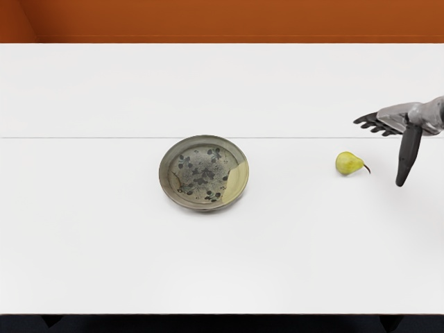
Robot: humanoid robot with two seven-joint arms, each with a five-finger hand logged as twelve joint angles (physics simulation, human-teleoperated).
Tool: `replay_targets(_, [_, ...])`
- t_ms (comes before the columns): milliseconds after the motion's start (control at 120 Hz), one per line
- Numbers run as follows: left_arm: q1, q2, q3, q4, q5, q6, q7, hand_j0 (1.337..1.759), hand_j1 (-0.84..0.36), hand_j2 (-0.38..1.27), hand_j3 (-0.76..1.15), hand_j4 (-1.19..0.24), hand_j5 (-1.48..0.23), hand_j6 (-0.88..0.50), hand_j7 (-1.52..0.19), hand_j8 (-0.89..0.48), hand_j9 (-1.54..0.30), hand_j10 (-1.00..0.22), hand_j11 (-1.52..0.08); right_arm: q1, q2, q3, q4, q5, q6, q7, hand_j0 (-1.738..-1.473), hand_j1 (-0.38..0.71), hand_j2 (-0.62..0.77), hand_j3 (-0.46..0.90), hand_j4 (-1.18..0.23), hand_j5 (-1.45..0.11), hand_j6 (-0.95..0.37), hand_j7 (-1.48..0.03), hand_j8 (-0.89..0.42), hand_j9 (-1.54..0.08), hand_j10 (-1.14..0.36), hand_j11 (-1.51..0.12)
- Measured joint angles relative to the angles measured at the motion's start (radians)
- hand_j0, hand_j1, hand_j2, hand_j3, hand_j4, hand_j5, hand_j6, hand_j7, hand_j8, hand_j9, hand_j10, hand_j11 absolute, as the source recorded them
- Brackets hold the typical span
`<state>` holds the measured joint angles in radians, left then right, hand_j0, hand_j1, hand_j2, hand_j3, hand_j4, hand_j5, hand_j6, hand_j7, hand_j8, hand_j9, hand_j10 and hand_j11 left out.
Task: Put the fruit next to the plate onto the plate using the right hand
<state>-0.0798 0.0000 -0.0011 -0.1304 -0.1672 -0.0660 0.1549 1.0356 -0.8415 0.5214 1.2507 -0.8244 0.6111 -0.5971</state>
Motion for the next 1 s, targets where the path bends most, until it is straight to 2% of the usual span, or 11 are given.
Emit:
replay_targets(367, [0.0,0.0,0.0,0.0,0.0,0.0,0.0,1.658,0.32,0.0,0.0,-0.02,-0.03,-0.02,-0.03,-0.02,-0.03,-0.02,-0.03,0.03,0.005,0.008,0.011,0.0,0.0,-0.013,-1.658,-0.35,0.0,0.0,0.0,0.0,-0.01,0.0,-0.01,0.0,0.0,0.0])
replay_targets(583, [0.0,0.0,0.0,0.0,0.0,0.0,0.0,1.658,0.32,0.0,0.0,-0.02,-0.03,-0.02,-0.03,-0.02,-0.03,-0.02,-0.03,0.041,0.011,0.007,0.103,0.048,-0.058,-0.014,-1.658,-0.35,0.0,0.0,0.0,0.0,-0.01,0.0,0.0,0.0,0.0,0.0])
replay_targets(792, [0.0,0.0,0.0,0.0,0.0,0.0,0.0,1.658,0.32,0.0,0.0,-0.02,-0.03,-0.02,-0.03,-0.02,-0.03,-0.02,-0.03,0.008,0.03,-0.037,0.209,-0.07,-0.306,-0.014,-1.658,-0.35,0.0,0.0,0.0,0.0,-0.01,0.0,0.0,0.0,0.0,0.0])
replay_targets(1000, [0.0,0.0,0.0,0.0,0.0,0.0,0.0,1.658,0.32,0.0,0.0,-0.02,-0.03,-0.02,-0.03,-0.02,-0.03,-0.02,-0.03,-0.003,0.075,-0.106,0.237,-0.182,-0.462,-0.014,-1.658,-0.35,0.0,0.0,0.0,0.0,-0.01,0.0,-0.01,0.0,0.0,0.0])
